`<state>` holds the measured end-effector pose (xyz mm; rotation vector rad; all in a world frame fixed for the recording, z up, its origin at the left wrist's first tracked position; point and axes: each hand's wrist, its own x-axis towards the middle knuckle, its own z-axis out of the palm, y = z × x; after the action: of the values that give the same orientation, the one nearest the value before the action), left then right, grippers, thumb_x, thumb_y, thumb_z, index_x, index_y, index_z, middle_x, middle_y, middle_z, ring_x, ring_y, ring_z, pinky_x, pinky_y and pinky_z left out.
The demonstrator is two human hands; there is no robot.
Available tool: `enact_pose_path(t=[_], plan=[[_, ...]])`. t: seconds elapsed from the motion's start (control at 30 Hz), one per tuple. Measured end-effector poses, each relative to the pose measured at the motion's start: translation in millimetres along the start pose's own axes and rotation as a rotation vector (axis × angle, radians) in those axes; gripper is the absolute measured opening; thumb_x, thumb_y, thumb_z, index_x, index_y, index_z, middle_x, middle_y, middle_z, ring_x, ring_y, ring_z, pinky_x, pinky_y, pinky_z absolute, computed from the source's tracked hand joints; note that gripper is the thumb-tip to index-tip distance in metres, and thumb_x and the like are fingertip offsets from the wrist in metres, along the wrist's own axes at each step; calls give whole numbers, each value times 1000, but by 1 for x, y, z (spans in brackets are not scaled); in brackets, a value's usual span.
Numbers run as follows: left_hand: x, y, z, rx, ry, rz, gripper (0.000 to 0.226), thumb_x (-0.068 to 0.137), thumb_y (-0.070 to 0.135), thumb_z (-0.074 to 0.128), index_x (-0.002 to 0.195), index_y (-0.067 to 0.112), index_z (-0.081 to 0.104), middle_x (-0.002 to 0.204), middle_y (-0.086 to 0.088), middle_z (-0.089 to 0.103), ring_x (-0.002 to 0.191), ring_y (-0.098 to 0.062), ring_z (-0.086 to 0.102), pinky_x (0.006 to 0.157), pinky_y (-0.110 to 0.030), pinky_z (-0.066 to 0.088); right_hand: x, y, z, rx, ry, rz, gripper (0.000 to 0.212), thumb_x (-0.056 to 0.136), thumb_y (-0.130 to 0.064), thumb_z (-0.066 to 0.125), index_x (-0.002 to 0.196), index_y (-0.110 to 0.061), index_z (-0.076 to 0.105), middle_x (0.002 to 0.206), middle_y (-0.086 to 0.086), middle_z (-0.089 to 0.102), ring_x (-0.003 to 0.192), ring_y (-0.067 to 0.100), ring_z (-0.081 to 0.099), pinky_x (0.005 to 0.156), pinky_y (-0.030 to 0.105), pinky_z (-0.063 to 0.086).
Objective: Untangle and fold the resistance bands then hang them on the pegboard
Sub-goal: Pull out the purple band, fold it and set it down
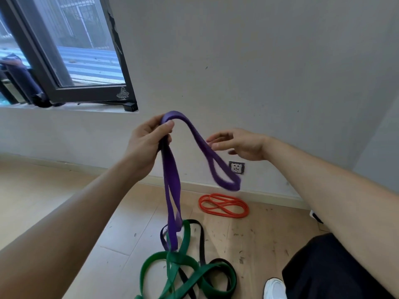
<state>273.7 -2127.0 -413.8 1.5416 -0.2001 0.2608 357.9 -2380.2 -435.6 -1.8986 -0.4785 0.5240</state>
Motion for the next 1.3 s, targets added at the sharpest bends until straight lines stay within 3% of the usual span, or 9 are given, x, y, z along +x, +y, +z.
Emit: enact_pose_path(t=[0.13,0.23,0.33,0.5,0.7,0.8,0.93,1.13,1.3], plan=[[-5,0,16,73,-83,1,28,100,12,59,126,7,64,83,4,61,69,-11,51,70,-21,46,9,-26,33,79,-16,-215,60,78,-38,82,134,-28,60,132,0,65,130,20,55,113,47,33],[-7,0,9,123,-86,-2,31,98,16,63,128,10,64,86,3,65,72,-9,55,73,-24,48,10,-36,47,115,43,-329,42,85,-24,78,123,-10,66,115,19,69,112,31,65,108,48,45],[-8,-4,-7,210,-74,-14,36,93,18,70,128,17,62,86,0,69,74,-12,59,76,-26,52,5,-41,53,37,107,-354,28,88,-19,75,112,-4,70,100,13,69,93,23,65,96,41,53],[-22,-23,-19,380,-222,-106,32,88,12,75,117,19,64,94,-2,75,88,-15,72,80,-30,57,-2,-48,55,34,90,-368,21,89,-11,74,110,-8,70,98,9,69,90,18,66,90,34,54],[-32,-47,-24,392,-282,-237,25,88,16,75,109,10,64,97,-10,73,99,-28,71,94,-44,58,-4,-57,34,319,236,-386,10,94,-11,67,103,-9,68,89,0,65,84,16,64,86,35,47],[-33,-49,-23,376,-282,-257,27,91,16,72,115,10,61,94,-11,75,93,-25,73,95,-45,58,-3,-52,20,400,285,-386,6,94,-12,66,100,-12,68,85,-1,65,83,16,64,84,34,45],[-31,-39,-23,344,-237,-215,27,87,20,74,110,11,62,82,-4,72,79,-19,68,83,-38,58,0,-37,5,426,315,-338,8,96,-15,65,103,-13,67,84,-3,64,84,15,66,81,31,47],[-22,-13,-31,148,-123,-127,42,79,30,73,115,9,66,76,2,61,70,-15,59,77,-30,51,-5,-10,-10,304,267,-227,10,92,-11,68,102,-15,68,88,-3,67,88,16,67,81,30,44],[-14,3,-18,-19,-97,-73,15,91,23,66,104,14,68,76,2,52,67,-13,54,74,-29,45,-9,-8,5,-42,122,-170,23,83,-5,78,105,-9,71,92,13,66,90,25,64,91,38,50]])
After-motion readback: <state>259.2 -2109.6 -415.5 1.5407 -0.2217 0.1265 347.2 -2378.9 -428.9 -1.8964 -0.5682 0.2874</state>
